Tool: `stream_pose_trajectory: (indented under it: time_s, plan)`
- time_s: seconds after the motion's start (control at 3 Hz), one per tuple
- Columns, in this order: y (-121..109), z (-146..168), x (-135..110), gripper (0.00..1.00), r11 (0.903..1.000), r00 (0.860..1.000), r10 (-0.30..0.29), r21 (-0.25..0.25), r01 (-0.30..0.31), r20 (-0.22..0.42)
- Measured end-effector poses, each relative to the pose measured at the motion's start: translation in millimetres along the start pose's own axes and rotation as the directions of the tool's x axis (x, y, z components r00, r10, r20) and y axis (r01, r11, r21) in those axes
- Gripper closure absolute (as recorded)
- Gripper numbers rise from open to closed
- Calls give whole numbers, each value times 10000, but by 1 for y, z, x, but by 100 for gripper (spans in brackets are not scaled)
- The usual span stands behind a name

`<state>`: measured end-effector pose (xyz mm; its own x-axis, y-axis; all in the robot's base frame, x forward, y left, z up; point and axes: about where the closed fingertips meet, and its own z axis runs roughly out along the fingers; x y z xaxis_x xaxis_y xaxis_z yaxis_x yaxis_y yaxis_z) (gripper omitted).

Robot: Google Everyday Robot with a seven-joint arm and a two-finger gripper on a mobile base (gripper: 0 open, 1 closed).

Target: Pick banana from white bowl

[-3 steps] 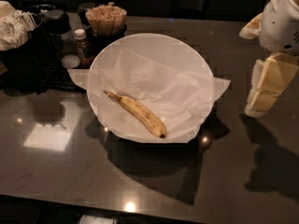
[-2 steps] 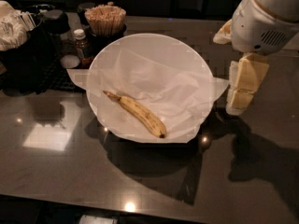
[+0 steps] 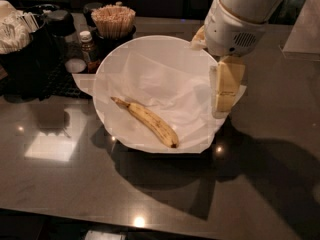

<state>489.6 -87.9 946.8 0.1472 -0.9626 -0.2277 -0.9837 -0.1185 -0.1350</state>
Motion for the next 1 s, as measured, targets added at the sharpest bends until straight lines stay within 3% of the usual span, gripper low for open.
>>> stream_pose_trajectory:
  time_s: [0.33, 0.67, 1.0]
  plan:
    - [-3, 0, -2, 0, 9999, 10000, -2, 159, 1, 57]
    - [-4, 3, -8, 0, 9984, 9974, 240, 485, -274, 685]
    - [-11, 0, -27, 0, 9941, 9842, 114, 1037, -301, 1765]
